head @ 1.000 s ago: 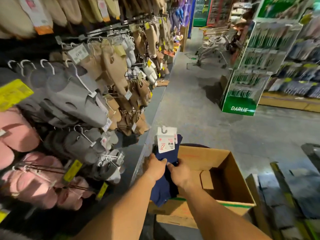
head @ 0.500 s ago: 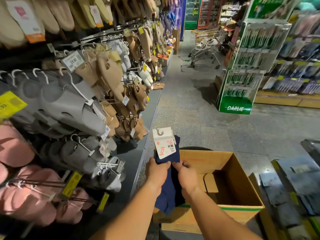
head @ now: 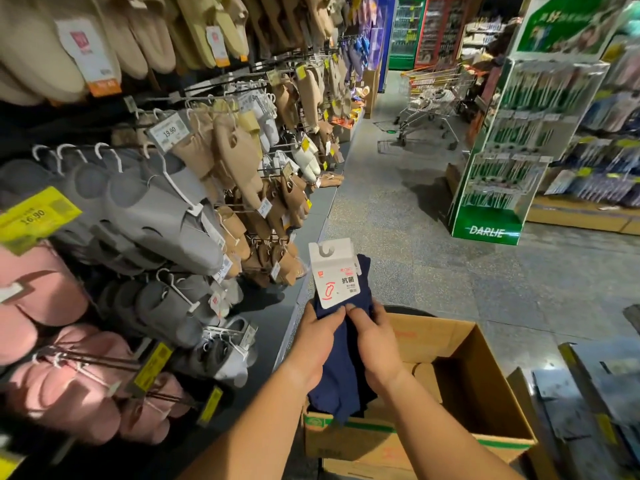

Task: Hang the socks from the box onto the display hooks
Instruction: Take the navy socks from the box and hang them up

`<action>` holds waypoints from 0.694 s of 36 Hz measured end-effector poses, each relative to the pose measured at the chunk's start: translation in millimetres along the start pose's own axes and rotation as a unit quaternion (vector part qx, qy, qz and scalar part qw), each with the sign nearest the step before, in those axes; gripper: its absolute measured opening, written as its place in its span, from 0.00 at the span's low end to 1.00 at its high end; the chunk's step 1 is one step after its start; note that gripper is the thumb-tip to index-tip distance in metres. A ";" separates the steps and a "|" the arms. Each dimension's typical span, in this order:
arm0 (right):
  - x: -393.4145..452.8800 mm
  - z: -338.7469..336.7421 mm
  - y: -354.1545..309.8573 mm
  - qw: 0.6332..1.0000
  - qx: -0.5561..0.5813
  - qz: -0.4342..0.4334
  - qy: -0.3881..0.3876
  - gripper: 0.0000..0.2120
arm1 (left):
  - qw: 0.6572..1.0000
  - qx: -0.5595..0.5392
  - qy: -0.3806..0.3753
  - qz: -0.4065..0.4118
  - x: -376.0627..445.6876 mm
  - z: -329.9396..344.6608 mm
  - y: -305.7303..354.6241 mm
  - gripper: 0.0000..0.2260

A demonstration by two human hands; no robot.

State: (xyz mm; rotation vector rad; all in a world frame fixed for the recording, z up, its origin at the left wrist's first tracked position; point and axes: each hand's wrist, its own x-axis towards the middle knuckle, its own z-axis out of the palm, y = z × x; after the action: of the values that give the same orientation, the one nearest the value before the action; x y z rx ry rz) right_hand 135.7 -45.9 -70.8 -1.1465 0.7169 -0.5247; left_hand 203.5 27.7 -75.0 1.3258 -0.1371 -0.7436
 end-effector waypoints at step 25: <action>-192.5 93.9 11.8 0.841 -0.262 -0.185 -0.436 0.13 | 0.838 0.092 0.492 0.217 -265.4 -82.7 14.2 0.12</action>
State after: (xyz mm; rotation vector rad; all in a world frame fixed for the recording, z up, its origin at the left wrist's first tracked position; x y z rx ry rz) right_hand 76.7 152.2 -13.7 -1.8668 -0.1981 -0.0597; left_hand 47.0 245.7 -1.1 1.6378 0.3232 0.3990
